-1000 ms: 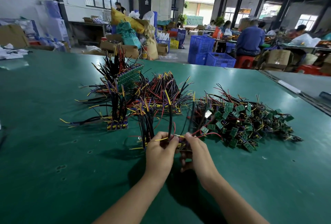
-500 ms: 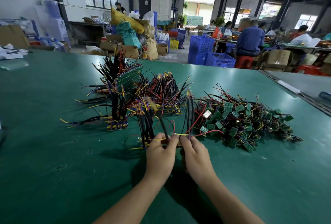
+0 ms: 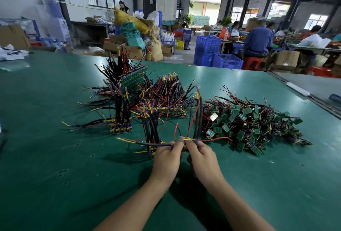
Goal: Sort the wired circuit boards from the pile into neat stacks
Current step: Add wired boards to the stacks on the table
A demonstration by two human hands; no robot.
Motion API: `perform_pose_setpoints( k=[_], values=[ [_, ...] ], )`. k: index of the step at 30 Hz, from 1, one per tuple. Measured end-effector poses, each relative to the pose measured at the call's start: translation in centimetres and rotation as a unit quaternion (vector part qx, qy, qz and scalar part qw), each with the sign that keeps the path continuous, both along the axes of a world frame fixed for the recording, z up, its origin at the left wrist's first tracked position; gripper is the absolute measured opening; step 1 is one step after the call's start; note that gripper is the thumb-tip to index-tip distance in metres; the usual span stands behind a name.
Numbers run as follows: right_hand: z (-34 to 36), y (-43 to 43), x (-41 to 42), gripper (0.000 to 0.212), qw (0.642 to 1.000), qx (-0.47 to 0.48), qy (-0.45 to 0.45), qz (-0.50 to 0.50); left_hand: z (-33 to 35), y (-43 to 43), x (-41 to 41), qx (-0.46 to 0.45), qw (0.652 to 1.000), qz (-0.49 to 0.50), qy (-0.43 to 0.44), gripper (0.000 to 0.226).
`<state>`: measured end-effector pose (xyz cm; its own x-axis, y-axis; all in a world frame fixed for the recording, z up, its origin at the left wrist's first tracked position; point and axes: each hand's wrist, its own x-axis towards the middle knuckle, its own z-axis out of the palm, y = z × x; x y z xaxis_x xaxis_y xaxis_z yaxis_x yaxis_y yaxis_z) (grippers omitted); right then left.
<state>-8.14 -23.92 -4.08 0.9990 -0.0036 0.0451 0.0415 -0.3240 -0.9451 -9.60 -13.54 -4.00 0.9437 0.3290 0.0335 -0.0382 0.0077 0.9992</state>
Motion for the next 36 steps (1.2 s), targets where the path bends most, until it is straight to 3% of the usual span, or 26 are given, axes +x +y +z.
perform_pose_setpoints(
  k=[4, 9, 13, 22, 28, 32, 34, 36],
  values=[
    [0.0, 0.3, 0.0, 0.042, 0.996, 0.049, 0.070, 0.039, -0.2, 0.1, 0.3, -0.020, 1.000, 0.015, -0.006, 0.038],
    [0.0, 0.1, -0.1, 0.032, 0.988, 0.111, 0.089, 0.060, -0.4, 0.2, 0.3, -0.031, 0.994, -0.043, 0.100, 0.052],
    [0.3, 0.3, -0.5, 0.037, 0.970, 0.178, 0.140, 0.087, -0.6, 0.3, 0.4, -0.073, 0.987, -0.070, 0.128, 0.043],
    [0.5, 0.1, -0.8, 0.035, 0.949, 0.246, 0.158, 0.115, -0.4, 0.6, 0.2, -0.097, 0.980, -0.123, 0.121, 0.041],
    [0.9, 0.1, -0.9, 0.052, 0.930, 0.302, 0.162, 0.131, 0.1, 0.7, 0.0, -0.151, 0.975, -0.127, 0.104, 0.050],
    [1.0, -0.1, 0.0, 0.039, 0.894, 0.410, 0.164, 0.081, 0.3, 0.8, 0.4, -0.209, 0.968, -0.122, 0.071, 0.049],
    [1.2, -0.6, 0.5, 0.032, 0.900, 0.407, 0.150, 0.045, 0.3, 1.0, 0.4, -0.108, 0.984, -0.116, 0.083, 0.048],
    [1.2, -1.0, 0.9, 0.024, 0.916, 0.378, 0.132, 0.011, 0.1, 1.2, 0.0, 0.102, 0.987, -0.103, 0.068, 0.045]
  ],
)
